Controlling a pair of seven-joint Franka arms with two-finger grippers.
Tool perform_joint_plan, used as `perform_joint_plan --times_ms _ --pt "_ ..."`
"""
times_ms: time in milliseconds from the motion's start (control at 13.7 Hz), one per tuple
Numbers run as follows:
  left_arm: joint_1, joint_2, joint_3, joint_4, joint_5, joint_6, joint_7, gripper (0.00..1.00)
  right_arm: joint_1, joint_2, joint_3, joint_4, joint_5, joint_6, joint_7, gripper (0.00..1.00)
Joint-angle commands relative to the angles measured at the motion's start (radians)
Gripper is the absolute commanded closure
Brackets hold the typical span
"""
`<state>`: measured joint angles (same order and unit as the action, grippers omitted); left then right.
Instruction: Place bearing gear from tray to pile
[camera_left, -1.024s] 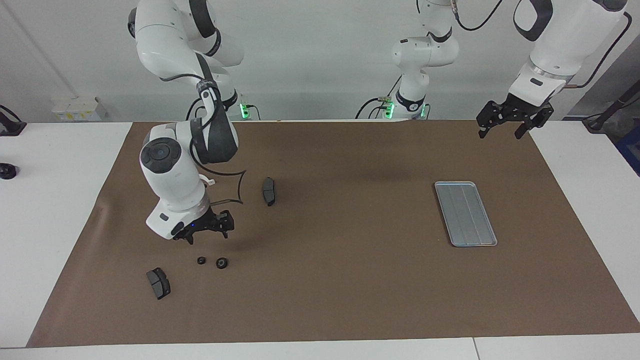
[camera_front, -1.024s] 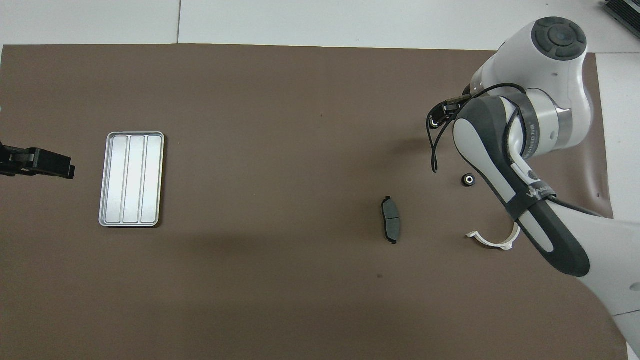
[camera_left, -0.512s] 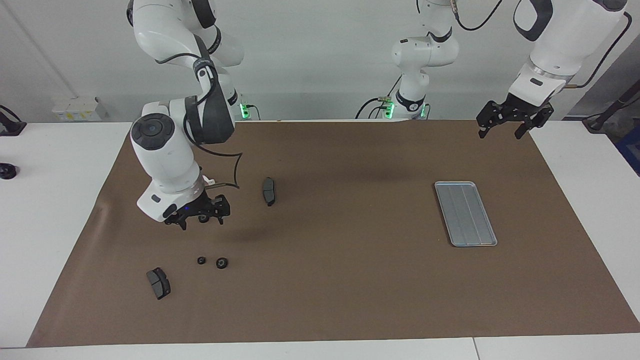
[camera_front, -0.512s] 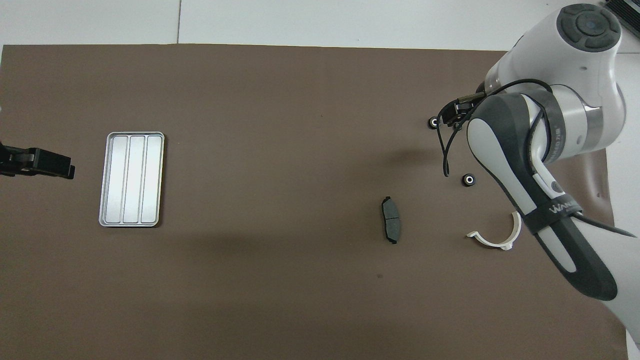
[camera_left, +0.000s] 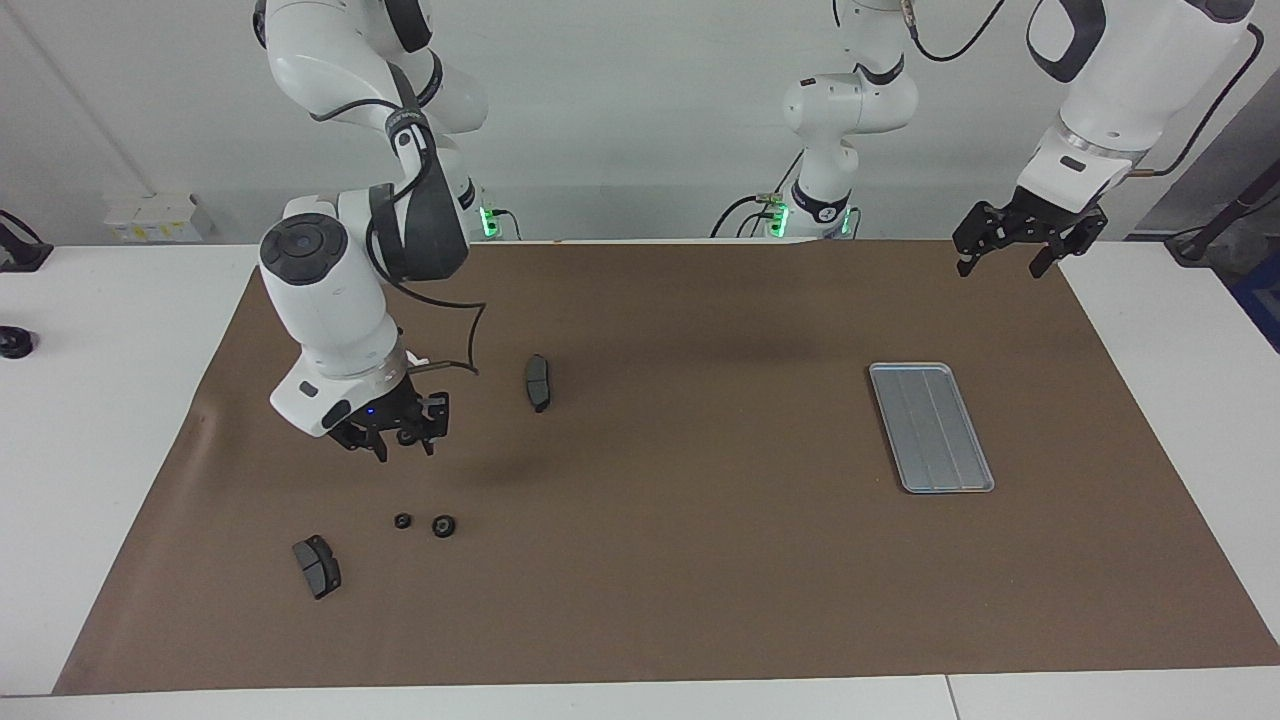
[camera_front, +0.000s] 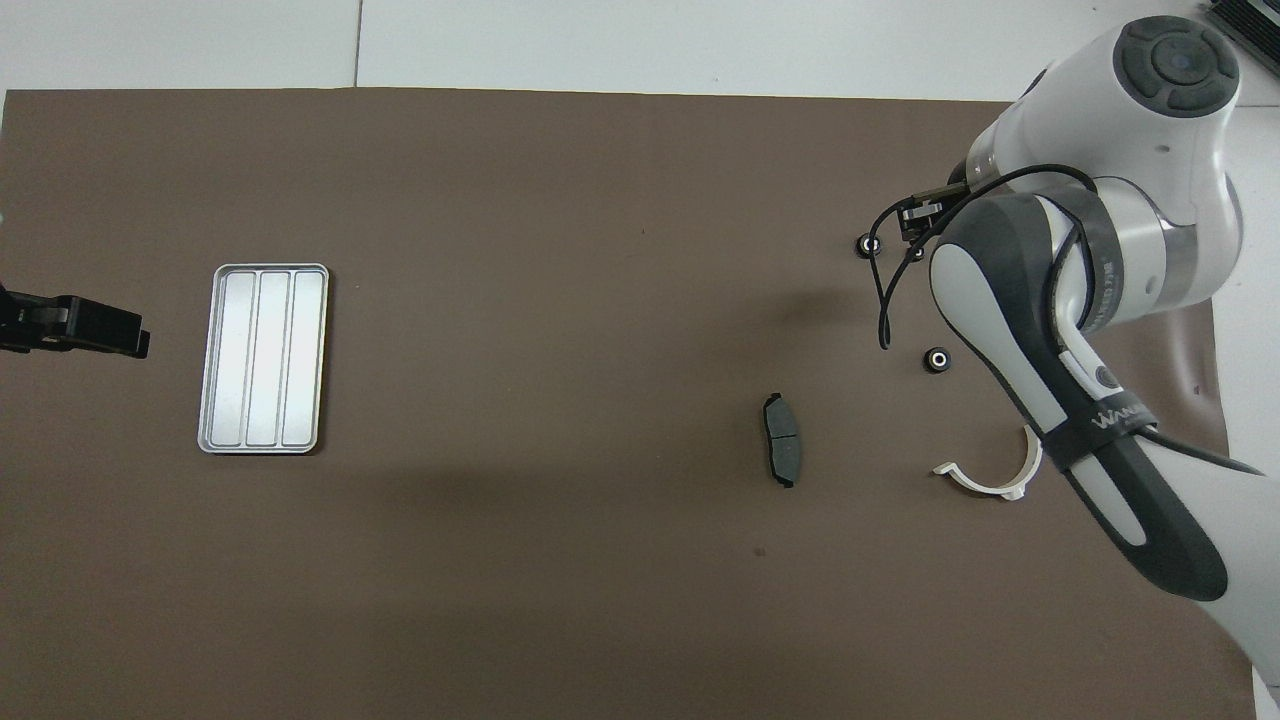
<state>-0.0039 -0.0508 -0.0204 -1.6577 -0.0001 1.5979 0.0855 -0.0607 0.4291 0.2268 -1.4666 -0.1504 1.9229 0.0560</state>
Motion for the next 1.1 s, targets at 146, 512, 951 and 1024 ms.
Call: perform_joint_plan --times_ms 146,512,951,1024 --pt "0.013 -0.009 -0.007 -0.01 -0.015 -0.007 -0.004 0.0 -0.076 -0.068 0.017 0.097 0.026 -0.212 0.011 0.0" --pt "0.013 -0.009 -0.007 -0.01 -0.015 -0.007 -0.004 0.0 -0.108 -0.243 0.012 0.085 0.06 -0.384 0.016 0.0" --pt "0.013 -0.011 -0.007 -0.01 -0.015 -0.007 -0.004 0.0 -0.119 -0.314 0.012 0.075 0.063 -0.433 0.015 0.0" --pt "0.013 -0.009 -0.006 -0.01 -0.015 -0.007 -0.004 0.0 -0.131 -0.322 0.011 0.063 0.063 -0.433 0.008 0.0"
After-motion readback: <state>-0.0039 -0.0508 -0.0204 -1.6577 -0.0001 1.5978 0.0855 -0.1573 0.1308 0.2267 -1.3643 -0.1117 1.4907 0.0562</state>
